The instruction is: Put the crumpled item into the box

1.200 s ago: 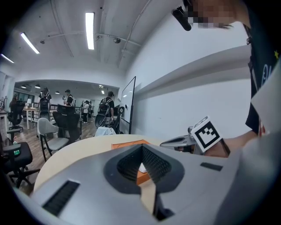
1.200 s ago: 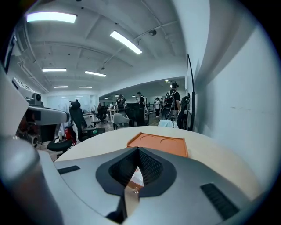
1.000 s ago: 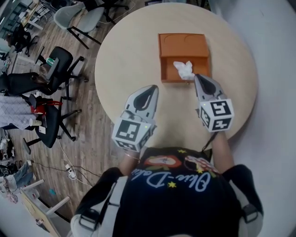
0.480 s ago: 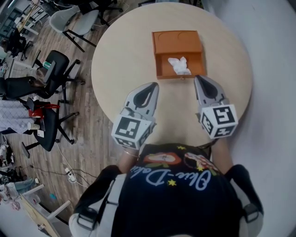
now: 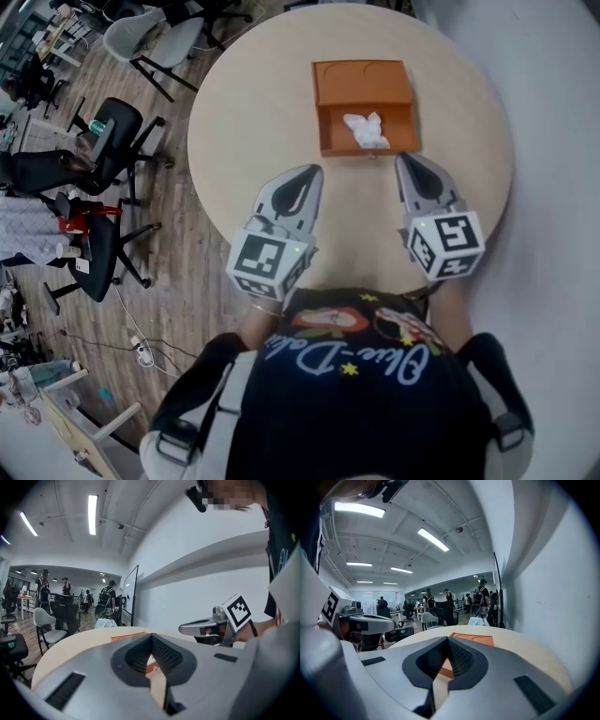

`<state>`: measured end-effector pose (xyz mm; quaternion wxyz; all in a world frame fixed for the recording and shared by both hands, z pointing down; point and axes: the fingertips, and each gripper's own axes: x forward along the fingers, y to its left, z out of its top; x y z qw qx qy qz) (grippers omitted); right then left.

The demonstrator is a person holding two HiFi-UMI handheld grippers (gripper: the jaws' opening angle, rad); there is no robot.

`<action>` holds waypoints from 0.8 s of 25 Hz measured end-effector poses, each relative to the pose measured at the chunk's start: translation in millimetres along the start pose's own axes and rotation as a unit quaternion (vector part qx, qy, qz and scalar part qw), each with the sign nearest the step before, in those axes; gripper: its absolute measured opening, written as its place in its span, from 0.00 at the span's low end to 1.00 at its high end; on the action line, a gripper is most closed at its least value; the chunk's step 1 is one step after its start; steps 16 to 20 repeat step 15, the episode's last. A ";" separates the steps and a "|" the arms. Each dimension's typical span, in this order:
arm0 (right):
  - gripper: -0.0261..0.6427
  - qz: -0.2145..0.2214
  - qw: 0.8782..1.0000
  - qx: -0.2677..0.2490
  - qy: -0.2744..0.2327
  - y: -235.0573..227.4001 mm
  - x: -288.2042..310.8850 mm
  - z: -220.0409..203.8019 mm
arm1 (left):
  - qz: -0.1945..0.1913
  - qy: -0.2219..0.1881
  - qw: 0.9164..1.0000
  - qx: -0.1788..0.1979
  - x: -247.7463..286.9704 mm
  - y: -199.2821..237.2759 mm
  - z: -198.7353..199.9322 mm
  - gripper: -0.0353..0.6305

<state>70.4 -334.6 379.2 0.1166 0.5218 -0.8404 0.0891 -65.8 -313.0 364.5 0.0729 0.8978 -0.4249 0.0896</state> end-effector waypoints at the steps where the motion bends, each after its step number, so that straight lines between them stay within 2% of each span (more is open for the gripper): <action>1: 0.04 0.002 1.000 -0.002 -0.001 -0.1 0.3 -0.5 | 0.000 0.000 1.000 0.000 0.1 -0.3 -0.6 0.04; 20: 0.04 0.000 1.000 0.003 0.007 3.6 3.1 -0.4 | 0.008 0.000 1.000 -0.008 -4.8 2.9 -3.7 0.04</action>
